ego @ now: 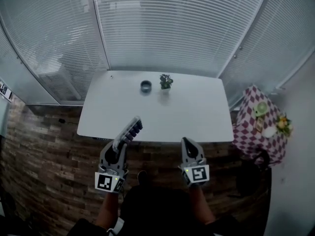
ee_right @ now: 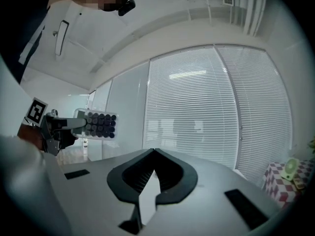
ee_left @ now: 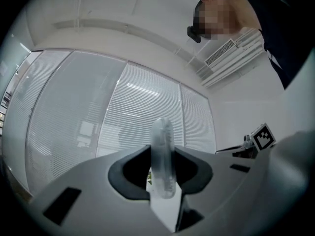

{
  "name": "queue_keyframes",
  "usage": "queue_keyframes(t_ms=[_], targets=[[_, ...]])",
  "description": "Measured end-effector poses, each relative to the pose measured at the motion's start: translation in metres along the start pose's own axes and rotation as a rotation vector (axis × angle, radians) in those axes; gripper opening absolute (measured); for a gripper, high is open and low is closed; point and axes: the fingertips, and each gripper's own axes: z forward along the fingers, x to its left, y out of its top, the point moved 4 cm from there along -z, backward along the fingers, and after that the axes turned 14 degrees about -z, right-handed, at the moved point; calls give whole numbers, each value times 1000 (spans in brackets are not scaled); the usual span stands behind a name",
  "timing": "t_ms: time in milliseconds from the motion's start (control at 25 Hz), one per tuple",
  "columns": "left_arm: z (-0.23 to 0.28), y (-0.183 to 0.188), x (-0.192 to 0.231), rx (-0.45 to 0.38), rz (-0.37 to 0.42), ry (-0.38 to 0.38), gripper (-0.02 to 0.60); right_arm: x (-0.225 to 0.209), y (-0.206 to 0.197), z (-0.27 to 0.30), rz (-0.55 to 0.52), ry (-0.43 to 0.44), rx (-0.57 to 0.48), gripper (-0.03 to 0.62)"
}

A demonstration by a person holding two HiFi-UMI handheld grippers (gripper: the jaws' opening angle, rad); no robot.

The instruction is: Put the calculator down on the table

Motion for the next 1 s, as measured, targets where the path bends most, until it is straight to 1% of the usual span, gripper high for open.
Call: queue_keyframes(t_ms=[120,280,400,560,720,840,1000], targets=[[13,9,18,15,39,-19,101,3,11,17,12,-31,-27,6],[29,11,33,8,26,-61,101,5,13,31,-1,-48,-3,6],[44,6,42,28,12,-83,101,5,7,41,5,-48,10,6],[66,2,48,47,-11,-59,102,-10,-6,56,2,-52,26,6],[91,-2,54,34,-30,-31,101,-28,-7,83,-5,-14,20,6],[117,0,54,15,-18,-22,101,-45,-12,106,1,19,30,6],[152,-2,53,-4,-3,-23,101,-71,-20,134,-20,39,21,6]])
